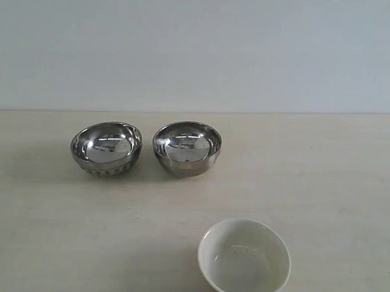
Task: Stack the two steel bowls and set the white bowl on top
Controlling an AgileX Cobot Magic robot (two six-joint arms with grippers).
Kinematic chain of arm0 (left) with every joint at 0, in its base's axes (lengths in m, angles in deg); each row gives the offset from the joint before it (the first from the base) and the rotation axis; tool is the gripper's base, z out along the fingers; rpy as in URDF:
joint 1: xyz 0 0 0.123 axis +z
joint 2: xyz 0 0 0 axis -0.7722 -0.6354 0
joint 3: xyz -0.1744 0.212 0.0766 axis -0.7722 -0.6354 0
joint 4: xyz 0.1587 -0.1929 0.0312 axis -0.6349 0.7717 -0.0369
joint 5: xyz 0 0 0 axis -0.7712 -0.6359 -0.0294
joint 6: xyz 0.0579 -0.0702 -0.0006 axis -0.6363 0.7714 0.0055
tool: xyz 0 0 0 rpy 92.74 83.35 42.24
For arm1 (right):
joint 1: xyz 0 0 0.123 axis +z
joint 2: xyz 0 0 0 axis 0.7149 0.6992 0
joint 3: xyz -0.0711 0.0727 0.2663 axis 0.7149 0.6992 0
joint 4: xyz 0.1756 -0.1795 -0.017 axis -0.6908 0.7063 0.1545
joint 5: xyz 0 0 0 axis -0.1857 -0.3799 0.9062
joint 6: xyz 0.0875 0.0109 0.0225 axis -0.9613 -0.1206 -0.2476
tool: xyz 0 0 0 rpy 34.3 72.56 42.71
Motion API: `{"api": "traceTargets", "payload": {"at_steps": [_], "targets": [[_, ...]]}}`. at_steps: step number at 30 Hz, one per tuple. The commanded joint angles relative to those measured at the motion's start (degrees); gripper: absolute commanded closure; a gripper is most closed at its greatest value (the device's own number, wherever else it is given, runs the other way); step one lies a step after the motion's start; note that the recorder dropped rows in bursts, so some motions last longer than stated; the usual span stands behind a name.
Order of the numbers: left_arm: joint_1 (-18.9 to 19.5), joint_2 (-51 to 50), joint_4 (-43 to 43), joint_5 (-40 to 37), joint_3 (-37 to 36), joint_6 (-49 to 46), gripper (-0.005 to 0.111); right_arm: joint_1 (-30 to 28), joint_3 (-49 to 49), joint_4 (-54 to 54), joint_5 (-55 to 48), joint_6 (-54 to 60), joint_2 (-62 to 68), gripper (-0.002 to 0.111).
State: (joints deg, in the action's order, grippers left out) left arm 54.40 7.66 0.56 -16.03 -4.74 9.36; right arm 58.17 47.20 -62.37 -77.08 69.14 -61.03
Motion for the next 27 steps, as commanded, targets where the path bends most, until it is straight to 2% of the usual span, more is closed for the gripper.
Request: {"api": "traceTargets", "payload": {"at_steps": [1,5,6,10,14,17,21,24,27], "targets": [[-0.3,0.2,0.5,0.4,-0.2,-0.1,0.103,0.0,0.2,0.4,0.3,0.0,-0.3,0.108],[-0.3,0.2,0.7,-1.1,-0.2,1.2,0.103,0.0,0.2,0.4,0.3,0.0,-0.3,0.108],[-0.3,0.2,6.1,-3.7,-0.2,8.7,0.103,0.0,0.2,0.4,0.3,0.0,-0.3,0.108],[-0.3,0.2,19.0,-4.3,-0.2,19.4,0.103,0.0,0.2,0.4,0.3,0.0,-0.3,0.108],[-0.3,0.2,33.2,-4.4,-0.2,20.3,0.103,0.0,0.2,0.4,0.3,0.0,-0.3,0.108],[-0.3,0.2,37.9,-4.3,-0.2,20.3,0.103,0.0,0.2,0.4,0.3,0.0,-0.3,0.108],[-0.3,0.2,39.2,-3.9,-0.2,20.1,0.103,0.0,0.2,0.4,0.3,0.0,-0.3,0.108],[-0.3,0.2,39.2,2.2,-0.2,20.0,0.103,0.0,0.2,0.4,0.3,0.0,-0.3,0.108],[-0.3,0.2,40.7,2.6,-0.2,19.8,0.103,0.0,0.2,0.4,0.3,0.0,-0.3,0.108]]}}
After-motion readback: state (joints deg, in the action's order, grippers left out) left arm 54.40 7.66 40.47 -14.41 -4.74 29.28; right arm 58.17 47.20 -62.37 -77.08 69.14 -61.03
